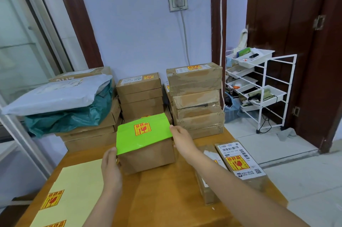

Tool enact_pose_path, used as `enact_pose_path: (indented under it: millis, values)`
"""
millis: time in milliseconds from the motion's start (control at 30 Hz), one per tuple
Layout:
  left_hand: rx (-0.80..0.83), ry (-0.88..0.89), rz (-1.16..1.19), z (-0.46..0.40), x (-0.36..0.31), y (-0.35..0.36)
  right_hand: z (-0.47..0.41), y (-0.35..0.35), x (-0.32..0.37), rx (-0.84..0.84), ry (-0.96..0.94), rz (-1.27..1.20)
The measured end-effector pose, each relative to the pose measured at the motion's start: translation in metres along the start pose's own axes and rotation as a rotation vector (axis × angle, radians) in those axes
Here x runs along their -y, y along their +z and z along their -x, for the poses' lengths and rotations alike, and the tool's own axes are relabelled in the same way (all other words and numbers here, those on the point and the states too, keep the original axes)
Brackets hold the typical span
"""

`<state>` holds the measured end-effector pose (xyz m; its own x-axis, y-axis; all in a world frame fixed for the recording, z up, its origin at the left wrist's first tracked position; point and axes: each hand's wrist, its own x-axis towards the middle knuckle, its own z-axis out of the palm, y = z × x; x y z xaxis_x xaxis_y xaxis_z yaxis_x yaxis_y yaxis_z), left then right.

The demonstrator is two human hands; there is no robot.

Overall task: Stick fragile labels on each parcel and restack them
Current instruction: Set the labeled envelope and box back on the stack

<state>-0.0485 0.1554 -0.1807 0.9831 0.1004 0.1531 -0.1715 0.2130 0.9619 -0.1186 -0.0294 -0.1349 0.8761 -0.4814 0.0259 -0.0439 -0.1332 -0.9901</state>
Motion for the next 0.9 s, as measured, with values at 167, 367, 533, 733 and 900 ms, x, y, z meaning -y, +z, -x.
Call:
enact_pose_path:
  millis: [167,367,533,733,900]
  values:
    - [0.027,0.047,-0.022,-0.017,-0.014,0.016,-0.012,-0.001,0.013,-0.024,-0.038,-0.020]
    - [0.075,0.037,-0.038,-0.043,-0.031,0.035,-0.032,0.007,0.032,-0.030,-0.063,-0.045]
    - [0.157,0.068,-0.120,-0.076,-0.026,0.042,-0.059,0.016,0.041,-0.031,-0.057,-0.074]
    - [0.178,0.088,-0.181,-0.108,-0.030,0.059,-0.091,0.032,0.045,-0.016,-0.039,-0.196]
    - [0.191,0.025,-0.244,-0.131,-0.024,0.072,-0.118,0.041,0.041,0.003,-0.002,-0.266]
